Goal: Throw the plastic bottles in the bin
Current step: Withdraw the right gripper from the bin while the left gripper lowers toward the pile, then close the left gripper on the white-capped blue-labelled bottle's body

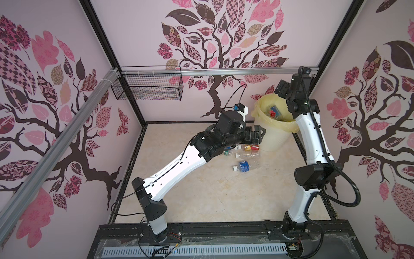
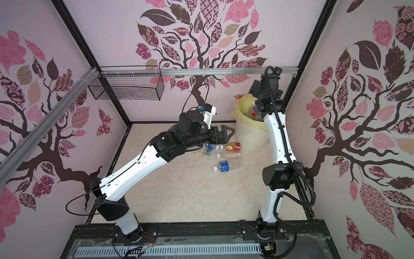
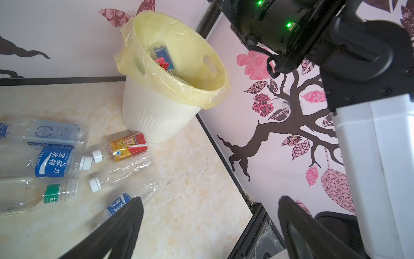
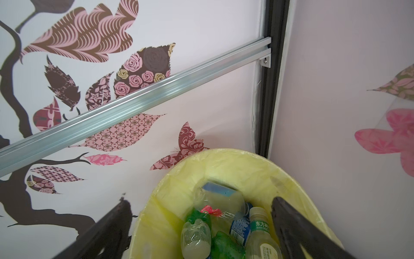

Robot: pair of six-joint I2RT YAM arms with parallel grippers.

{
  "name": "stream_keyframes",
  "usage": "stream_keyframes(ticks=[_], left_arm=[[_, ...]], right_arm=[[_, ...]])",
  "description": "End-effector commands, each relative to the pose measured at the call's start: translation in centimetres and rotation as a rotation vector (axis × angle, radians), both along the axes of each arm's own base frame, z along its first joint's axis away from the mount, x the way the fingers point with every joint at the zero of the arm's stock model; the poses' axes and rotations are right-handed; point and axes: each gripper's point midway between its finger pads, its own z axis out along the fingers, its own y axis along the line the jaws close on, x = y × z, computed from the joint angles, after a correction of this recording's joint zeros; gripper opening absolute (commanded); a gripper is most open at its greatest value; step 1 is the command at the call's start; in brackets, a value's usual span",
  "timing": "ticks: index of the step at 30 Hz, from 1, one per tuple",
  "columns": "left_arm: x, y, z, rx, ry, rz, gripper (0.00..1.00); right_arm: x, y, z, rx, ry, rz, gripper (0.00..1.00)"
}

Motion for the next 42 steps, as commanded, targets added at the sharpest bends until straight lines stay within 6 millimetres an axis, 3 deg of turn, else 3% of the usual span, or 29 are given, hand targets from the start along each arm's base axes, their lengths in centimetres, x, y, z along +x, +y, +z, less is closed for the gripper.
stream_keyframes(ticks=[1, 3, 4, 10, 19, 27, 32, 38, 42], left_arm=[[0.3, 1.0, -0.9, 0.031, -0.001, 0.034, 0.97], [0.6, 1.5, -1.1, 0.04, -0.004, 0.068, 0.97], [0.8, 1.7, -2.4, 0.066, 0.008, 0.082, 0.97], [1.3, 2.9, -4.9, 0.176, -0.02, 0.11, 0.97], [1.5, 4.6, -12.6, 0.393, 0.068, 0.058, 0.97], [1.0, 4.9, -19.7, 0.495, 0.123, -0.066, 0.97], [0.9, 3.4, -22.6, 0.508, 0.142, -0.154, 0.97], [1.6, 1.9, -27.3, 0.594, 0.188, -0.209, 0.97], [2.0, 0.8, -29.4, 0.624, 0.212, -0.235, 0.97]], right_arm=[[-2.7, 0.5, 2.3, 0.049, -0.041, 0.026, 1.0], [-3.5, 0.8, 1.9, 0.061, -0.027, 0.046, 0.99], [-3.8, 0.9, 1.6, 0.068, -0.018, 0.05, 1.0], [-6.5, 1.6, -1.1, 0.119, 0.045, 0.087, 0.99], [-11.7, 5.4, -4.6, 0.139, 0.136, 0.18, 1.0], [-18.3, 6.2, -13.0, 0.185, 0.312, 0.219, 1.0], [-22.3, 6.0, -17.6, 0.198, 0.422, 0.228, 0.99], [-25.9, 6.3, -21.6, 0.248, 0.537, 0.241, 1.0], [-27.6, 7.9, -23.5, 0.371, 0.584, 0.29, 0.99]])
